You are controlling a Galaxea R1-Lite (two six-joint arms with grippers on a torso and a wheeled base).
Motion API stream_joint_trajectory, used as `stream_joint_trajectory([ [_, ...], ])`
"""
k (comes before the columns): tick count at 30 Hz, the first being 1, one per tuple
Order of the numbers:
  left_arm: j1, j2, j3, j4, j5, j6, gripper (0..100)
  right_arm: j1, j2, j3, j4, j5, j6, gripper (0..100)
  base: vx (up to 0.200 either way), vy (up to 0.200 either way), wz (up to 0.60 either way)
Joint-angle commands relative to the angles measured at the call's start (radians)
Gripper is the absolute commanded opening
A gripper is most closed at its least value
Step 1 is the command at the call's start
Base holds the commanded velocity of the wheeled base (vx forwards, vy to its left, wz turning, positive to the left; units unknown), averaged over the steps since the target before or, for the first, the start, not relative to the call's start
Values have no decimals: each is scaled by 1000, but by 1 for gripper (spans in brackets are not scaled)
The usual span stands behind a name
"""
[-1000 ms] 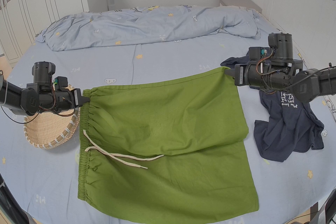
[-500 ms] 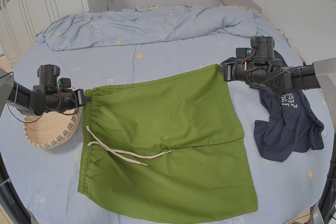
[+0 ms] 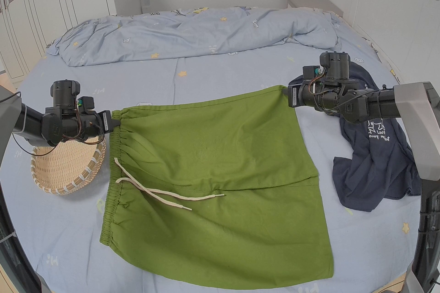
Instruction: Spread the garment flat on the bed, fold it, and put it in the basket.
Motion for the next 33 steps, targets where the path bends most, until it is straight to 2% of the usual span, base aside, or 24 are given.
stream_joint_trajectory([
  [1, 2, 10, -8, -1, 0, 0, 0, 0, 41, -32, 4, 1, -1, 0, 0, 0, 0],
  [17, -12, 33, -20, -1, 1, 1, 0, -23, 64, -37, 5, -1, -4, 0, 0, 0, 0],
  [18, -12, 33, -20, -1, 1, 1, 100, -23, 64, -37, 5, -1, -4, 100, 0, 0, 0],
  [30, -23, 51, -20, -38, 9, 12, 100, -11, 74, -43, 1, -1, -3, 100, 0, 0, 0],
  [33, -23, 47, -20, -41, 32, 12, 100, -14, 72, -41, 1, -13, 1, 100, 0, 0, 0],
])
